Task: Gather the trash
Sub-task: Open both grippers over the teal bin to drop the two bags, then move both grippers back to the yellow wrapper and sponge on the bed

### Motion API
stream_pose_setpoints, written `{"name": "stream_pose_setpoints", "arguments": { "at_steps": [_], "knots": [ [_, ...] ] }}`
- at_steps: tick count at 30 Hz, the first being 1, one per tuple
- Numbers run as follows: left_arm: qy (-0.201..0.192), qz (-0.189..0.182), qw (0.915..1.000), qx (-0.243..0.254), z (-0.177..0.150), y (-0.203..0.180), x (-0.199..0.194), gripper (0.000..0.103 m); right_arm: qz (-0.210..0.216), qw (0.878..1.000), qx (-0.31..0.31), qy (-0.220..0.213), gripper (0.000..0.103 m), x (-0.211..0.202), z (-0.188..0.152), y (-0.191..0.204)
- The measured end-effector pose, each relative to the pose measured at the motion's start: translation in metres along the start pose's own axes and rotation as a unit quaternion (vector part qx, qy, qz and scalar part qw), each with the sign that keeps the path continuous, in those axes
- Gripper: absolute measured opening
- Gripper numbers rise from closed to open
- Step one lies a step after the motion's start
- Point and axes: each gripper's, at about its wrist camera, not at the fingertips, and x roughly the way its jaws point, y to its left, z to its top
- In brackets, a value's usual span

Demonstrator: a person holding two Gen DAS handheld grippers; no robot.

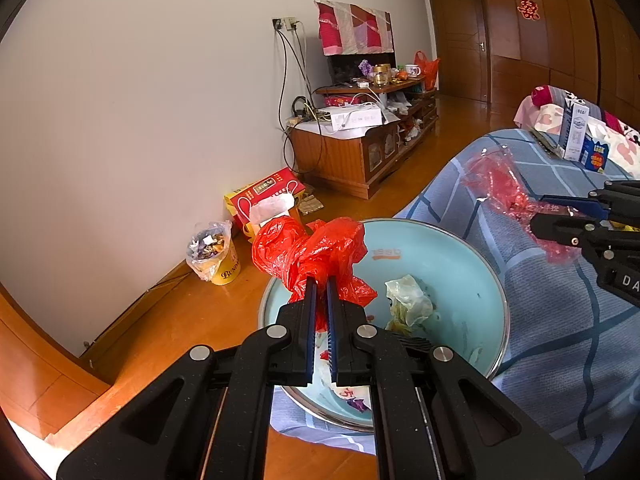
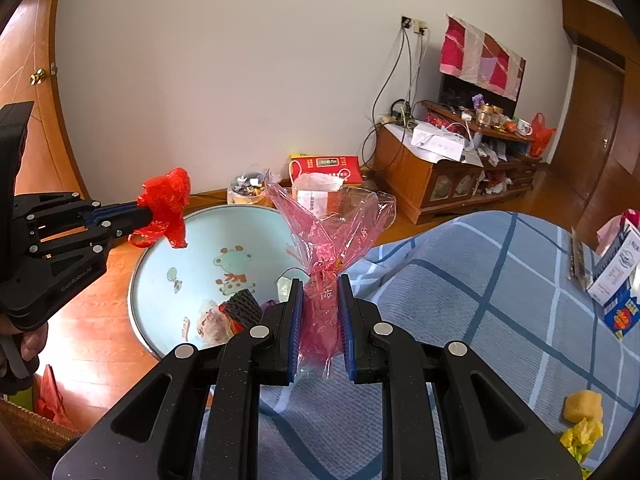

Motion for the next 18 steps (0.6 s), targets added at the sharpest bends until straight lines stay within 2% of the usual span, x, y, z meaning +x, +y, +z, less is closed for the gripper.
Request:
{"name": "stream_pose_setpoints", "arguments": {
  "at_steps": [5,6,8,10,12,16,18],
  "knots": [
    [-0.001,-0.004,1.0,-0.003,-0.0003,0.0009,-0.0017,0.009,0.017,1.0,-0.007,0.0,0.02,0.0038,0.0026,0.0077],
    [-0.002,-0.004,1.0,-0.005,-0.0005,0.0009,-0.0019,0.021,0.02,1.0,-0.008,-0.002,0.024,0.0042,0.0026,0.0088],
    [-0.005,-0.005,1.0,-0.005,-0.0012,0.001,-0.0041,0.034,0.022,1.0,-0.005,-0.005,0.031,0.0054,0.0016,0.009],
    [-0.004,-0.007,1.0,-0.003,-0.0018,-0.0009,-0.0041,0.035,0.024,1.0,-0.003,-0.003,0.034,0.0076,0.0011,0.0091],
    [-0.005,-0.006,1.0,-0.002,-0.002,-0.0024,-0.0045,0.047,0.025,1.0,-0.001,-0.002,0.04,0.009,0.0001,0.0098],
    [-0.008,-0.006,0.9999,-0.004,-0.0025,-0.0039,-0.0057,0.052,0.023,1.0,0.002,-0.003,0.044,0.0099,-0.0014,0.0085],
    [-0.011,0.0,0.9999,-0.006,-0.0032,-0.0046,-0.0065,0.071,0.02,1.0,0.005,-0.005,0.05,0.0081,-0.0027,0.007]
  ]
}}
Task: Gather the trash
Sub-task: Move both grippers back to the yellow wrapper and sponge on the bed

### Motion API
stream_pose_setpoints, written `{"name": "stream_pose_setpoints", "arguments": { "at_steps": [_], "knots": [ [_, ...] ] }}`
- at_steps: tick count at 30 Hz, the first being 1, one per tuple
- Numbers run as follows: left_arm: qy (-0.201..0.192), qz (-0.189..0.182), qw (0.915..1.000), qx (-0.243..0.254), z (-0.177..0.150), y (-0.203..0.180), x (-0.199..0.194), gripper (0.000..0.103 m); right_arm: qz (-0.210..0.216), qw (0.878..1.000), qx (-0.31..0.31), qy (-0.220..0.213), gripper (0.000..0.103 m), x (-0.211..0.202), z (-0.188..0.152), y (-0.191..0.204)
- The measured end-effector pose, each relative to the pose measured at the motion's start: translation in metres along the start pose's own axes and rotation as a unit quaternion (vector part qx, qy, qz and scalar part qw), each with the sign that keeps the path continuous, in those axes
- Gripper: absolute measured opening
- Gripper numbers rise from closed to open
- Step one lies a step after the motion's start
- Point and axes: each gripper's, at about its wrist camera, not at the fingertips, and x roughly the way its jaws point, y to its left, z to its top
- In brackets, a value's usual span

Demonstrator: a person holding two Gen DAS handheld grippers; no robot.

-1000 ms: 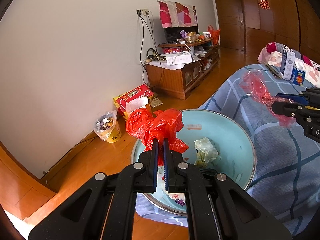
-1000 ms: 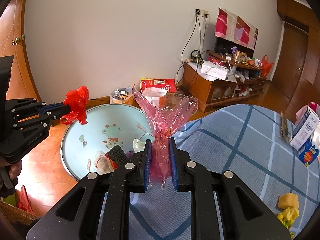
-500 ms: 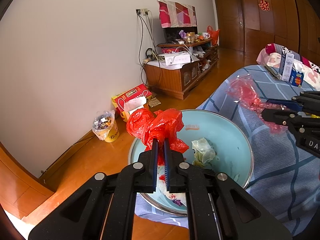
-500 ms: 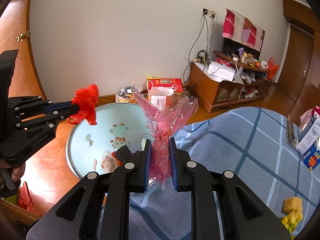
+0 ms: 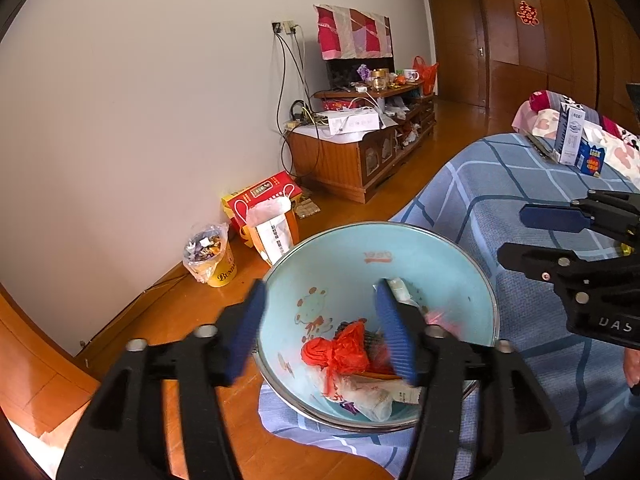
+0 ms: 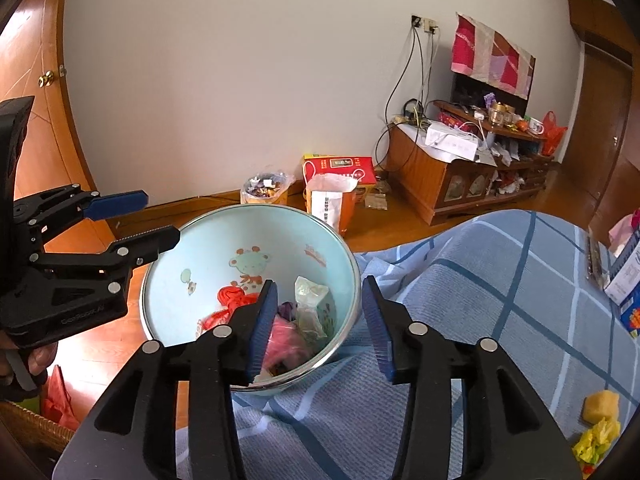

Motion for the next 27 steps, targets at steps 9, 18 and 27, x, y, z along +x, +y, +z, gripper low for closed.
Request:
{"name": "stream_pose_setpoints", "arguments": {
  "at_steps": [9,18,27],
  "knots": [
    [-0.002,0.002,1.0,-0.001,-0.006,-0.011,-0.001,0.09,-0.031,0.999,0.019,-0.001,0.062,-0.022,-0.016,-0.022],
    [0.017,-0.022,0.9995,0.017,-0.017,-0.04,0.008,0.09,-0.136,0.986,0.095,0.01,0.061,-0.086,-0.076,-0.107],
    [0.03,-0.027,0.9987,0.032,-0.021,-0.062,0.016,0.09,-0.229,0.952,0.199,0.04,0.061,-0.145,-0.154,-0.201]
  ]
}}
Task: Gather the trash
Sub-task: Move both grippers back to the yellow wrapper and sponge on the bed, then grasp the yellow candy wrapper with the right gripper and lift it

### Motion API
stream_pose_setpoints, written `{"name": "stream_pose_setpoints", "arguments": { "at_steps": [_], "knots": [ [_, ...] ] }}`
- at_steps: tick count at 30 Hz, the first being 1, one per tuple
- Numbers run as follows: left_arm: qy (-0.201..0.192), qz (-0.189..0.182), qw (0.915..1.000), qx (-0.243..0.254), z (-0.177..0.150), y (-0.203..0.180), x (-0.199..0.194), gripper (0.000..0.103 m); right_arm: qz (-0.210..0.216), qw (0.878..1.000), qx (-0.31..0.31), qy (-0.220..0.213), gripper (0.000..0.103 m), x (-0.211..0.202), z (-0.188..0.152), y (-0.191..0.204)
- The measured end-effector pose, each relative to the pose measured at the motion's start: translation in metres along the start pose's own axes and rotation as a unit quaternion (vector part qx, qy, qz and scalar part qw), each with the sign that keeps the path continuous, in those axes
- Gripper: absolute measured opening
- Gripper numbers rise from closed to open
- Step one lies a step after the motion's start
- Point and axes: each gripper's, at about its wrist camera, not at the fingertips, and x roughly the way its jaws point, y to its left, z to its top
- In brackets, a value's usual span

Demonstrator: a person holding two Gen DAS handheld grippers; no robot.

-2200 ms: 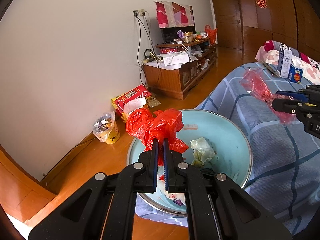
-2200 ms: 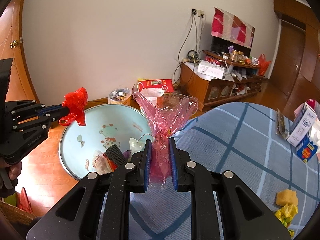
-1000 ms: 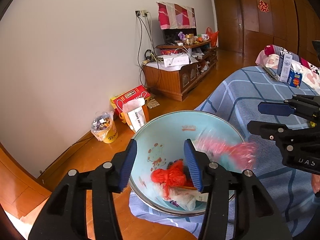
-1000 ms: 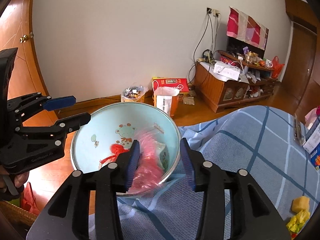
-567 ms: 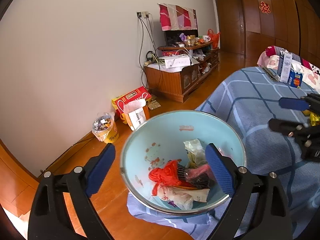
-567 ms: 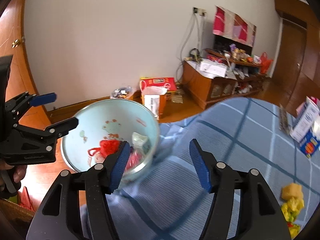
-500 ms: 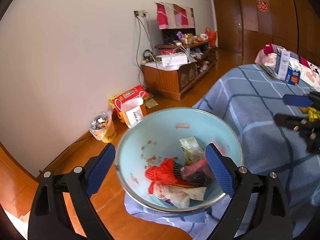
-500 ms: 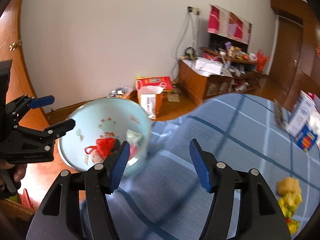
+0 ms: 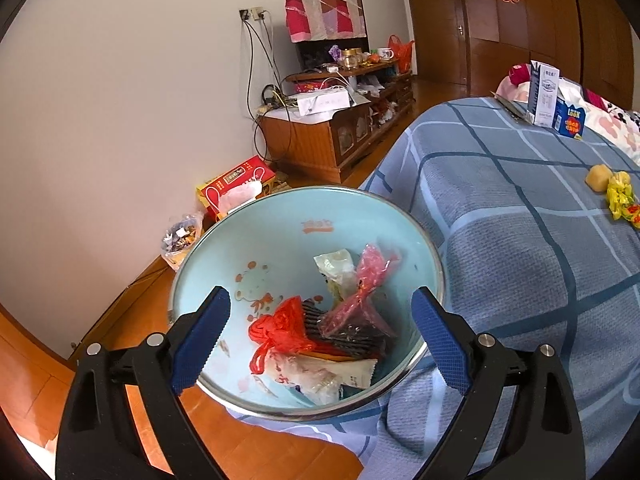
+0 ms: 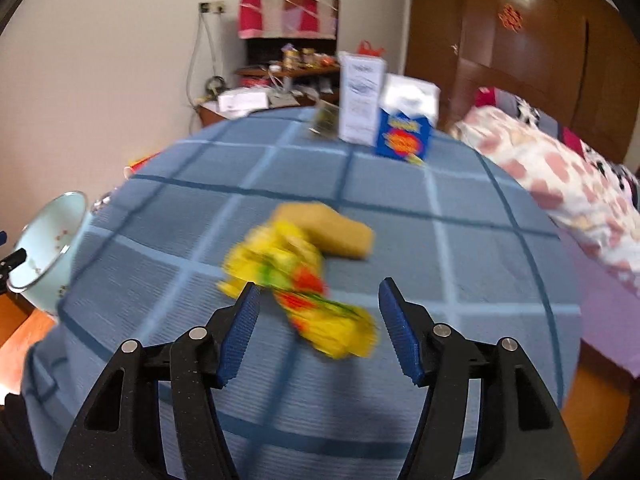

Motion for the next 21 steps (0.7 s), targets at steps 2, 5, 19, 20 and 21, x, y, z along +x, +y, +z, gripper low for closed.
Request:
{"name": "stream_pose_setpoints", "arguments": {
  "at_steps": [2,5,19,20,21],
  "knots": [
    [-0.002,0.002,1.0,0.002,0.005,-0.005,0.003,0.09,0.008,1.0,0.004,0.01,0.061,0.004,-0.003,-0.006],
    [-0.003,-0.002,1.0,0.007,0.012,-0.014,0.006,0.09,0.026,0.999,0.015,0.026,0.055,0.011,-0.008,-0.013],
    [-0.041,-0.056,0.9961,0.055,0.064,-0.096,-0.003,0.09,0.068,0.998,0.008,0.015,0.032,-0.003,-0.014,-0.017],
    [-0.045,-0.061,0.9953,0.061,0.069,-0.104,-0.004,0.09,0.067,0.998,0.015,0.007,0.032,-0.007,-0.013,-0.02],
    [-0.049,-0.064,0.9945,0.067,0.073,-0.112,-0.005,0.09,0.063,0.998,0.024,-0.005,0.032,-0.014,-0.012,-0.026]
  ]
}}
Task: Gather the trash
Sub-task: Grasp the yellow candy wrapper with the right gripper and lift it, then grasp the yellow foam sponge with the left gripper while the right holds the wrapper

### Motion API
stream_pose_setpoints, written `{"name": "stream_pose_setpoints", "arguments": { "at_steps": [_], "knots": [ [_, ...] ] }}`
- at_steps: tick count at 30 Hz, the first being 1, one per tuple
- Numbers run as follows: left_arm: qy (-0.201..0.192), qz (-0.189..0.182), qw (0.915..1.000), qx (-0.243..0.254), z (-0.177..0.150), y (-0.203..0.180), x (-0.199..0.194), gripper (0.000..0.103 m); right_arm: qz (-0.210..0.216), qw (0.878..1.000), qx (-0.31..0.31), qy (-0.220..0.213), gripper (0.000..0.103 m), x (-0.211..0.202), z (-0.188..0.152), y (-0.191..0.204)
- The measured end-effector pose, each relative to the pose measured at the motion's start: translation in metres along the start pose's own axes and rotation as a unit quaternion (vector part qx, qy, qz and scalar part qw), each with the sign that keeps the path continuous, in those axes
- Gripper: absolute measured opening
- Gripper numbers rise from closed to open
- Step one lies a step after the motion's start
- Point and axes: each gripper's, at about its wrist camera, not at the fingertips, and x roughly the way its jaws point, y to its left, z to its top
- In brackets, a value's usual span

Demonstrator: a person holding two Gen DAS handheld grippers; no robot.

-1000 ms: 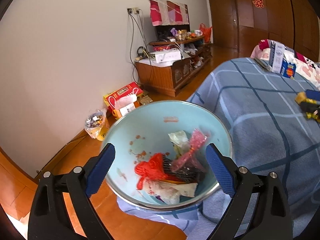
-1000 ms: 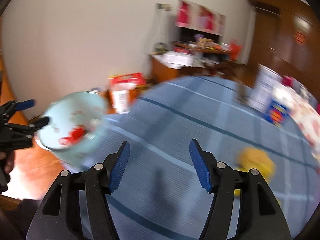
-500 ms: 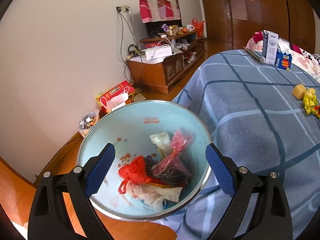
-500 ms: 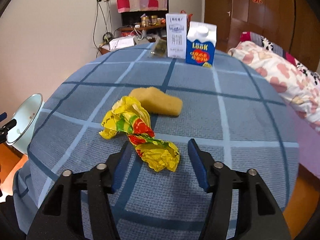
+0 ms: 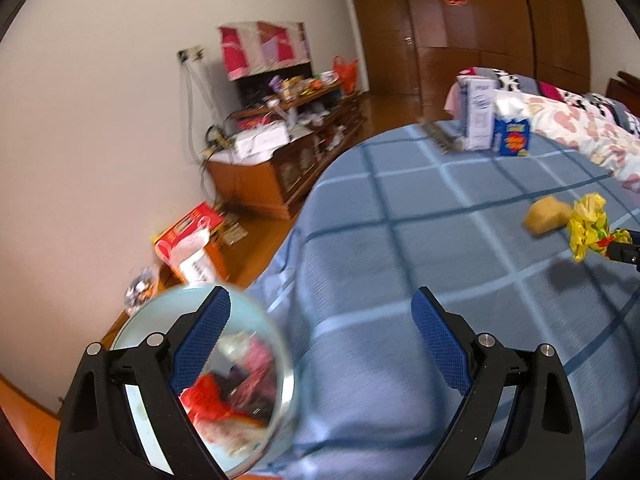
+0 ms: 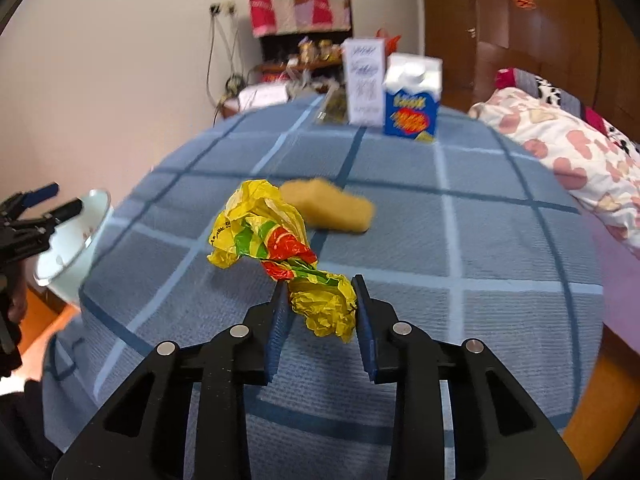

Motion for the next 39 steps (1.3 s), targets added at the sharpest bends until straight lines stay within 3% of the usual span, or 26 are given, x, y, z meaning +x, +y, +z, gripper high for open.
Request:
{"name": "stream_pose_setpoints", "arguments": {
  "at_steps": [13,20,28,31,35,39],
  "knots": [
    [-0.008,-0.077,0.9953,0.058,0.058,-0.13,0.039,0.09,-0.101,0.992,0.071,-0.035,0.032,-0.023,0.001,-0.086],
    [0.004,-0.097,0.9912,0.09,0.07,-0.184,0.06,0.09,-0.115,0.988,0.086,-0.049,0.032,-0.031,-0.001,-0.108],
    [0.039,-0.11,0.9878,0.103,0.066,-0.208,0.076,0.087,-0.11,0.988,0.093,-0.056,0.032,-0.033,-0.001,-0.116],
    [0.049,-0.123,0.9844,0.116,0.064,-0.215,0.08,0.07,-0.107,0.988,0.095,-0.058,0.032,-0.033,-0.001,-0.117],
    [0.056,-0.154,0.9783,0.127,0.063,-0.221,0.079,0.038,-0.103,0.988,0.097,-0.058,0.032,-0.033,-0.003,-0.117],
    [0.052,-0.156,0.9764,0.14,0.06,-0.226,0.077,0.028,-0.101,0.989,0.095,-0.059,0.032,-0.033,-0.003,-0.114]
  ]
}}
